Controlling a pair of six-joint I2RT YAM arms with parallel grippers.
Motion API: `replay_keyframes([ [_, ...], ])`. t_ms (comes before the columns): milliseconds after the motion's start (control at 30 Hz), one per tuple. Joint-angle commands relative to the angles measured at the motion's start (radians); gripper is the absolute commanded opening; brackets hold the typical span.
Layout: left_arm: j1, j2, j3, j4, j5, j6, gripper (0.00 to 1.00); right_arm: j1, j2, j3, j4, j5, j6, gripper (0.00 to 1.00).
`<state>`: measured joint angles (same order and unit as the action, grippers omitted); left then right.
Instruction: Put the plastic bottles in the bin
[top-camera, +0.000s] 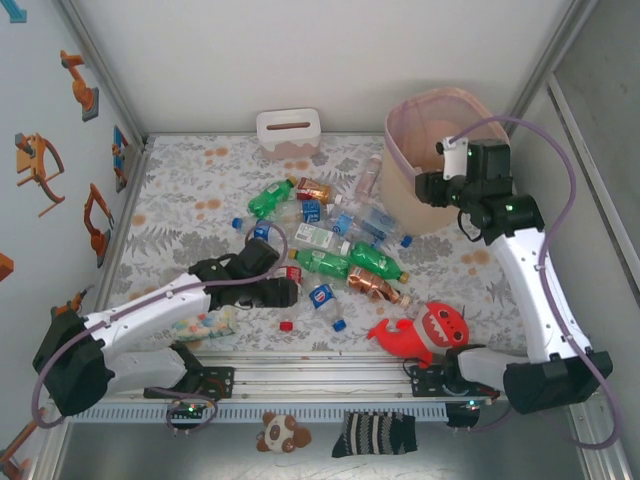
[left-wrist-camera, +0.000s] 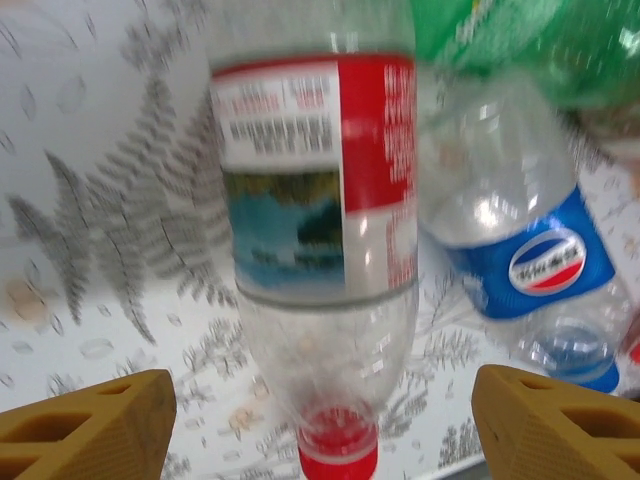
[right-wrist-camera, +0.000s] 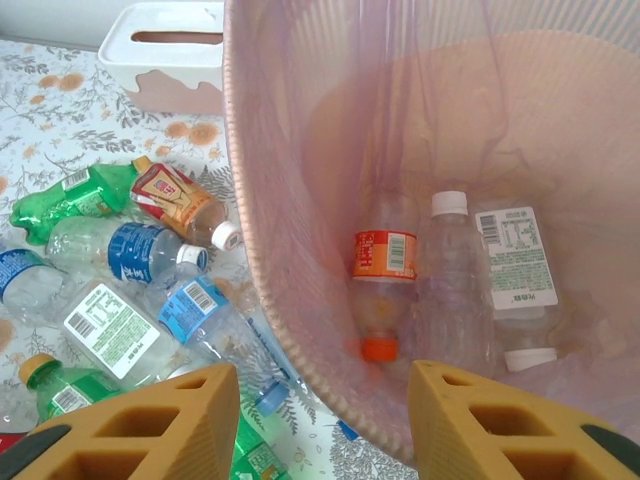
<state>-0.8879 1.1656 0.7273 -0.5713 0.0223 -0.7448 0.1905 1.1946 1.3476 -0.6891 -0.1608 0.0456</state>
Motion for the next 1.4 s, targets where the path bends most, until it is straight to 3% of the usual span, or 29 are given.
replay_keyframes([
  [0, -0.064, -0.039, -0.051, -0.051, -0.029, -0.148, 0.76, 0.012, -0.017, -0.065, -0.052, 0.019, 0.036, 0.47],
  [233, -0.15, -0.035, -0.102, 0.013, -0.014, -0.198, 0.73, 0.024, -0.046, -0.09, -0.05, 0.02, 0.041, 0.47],
  [600, -0.187, 0.159, -0.039, 0.044, -0.025, -0.143, 0.63, 0.034, -0.085, -0.102, -0.059, 0.027, 0.046, 0.46],
  [867, -0.21, 0.234, 0.018, 0.016, -0.068, -0.142, 0.47, 0.034, -0.082, -0.068, -0.052, 0.046, 0.04, 0.46],
  [1000, -0.214, 0.234, 0.026, 0.009, -0.083, -0.14, 0.39, 0.035, -0.075, -0.043, -0.053, 0.05, 0.038, 0.46],
  [1367, -0.214, 0.142, 0.065, -0.06, -0.193, -0.095, 0.32, 0.035, -0.05, 0.03, -0.064, 0.063, 0.018, 0.46],
])
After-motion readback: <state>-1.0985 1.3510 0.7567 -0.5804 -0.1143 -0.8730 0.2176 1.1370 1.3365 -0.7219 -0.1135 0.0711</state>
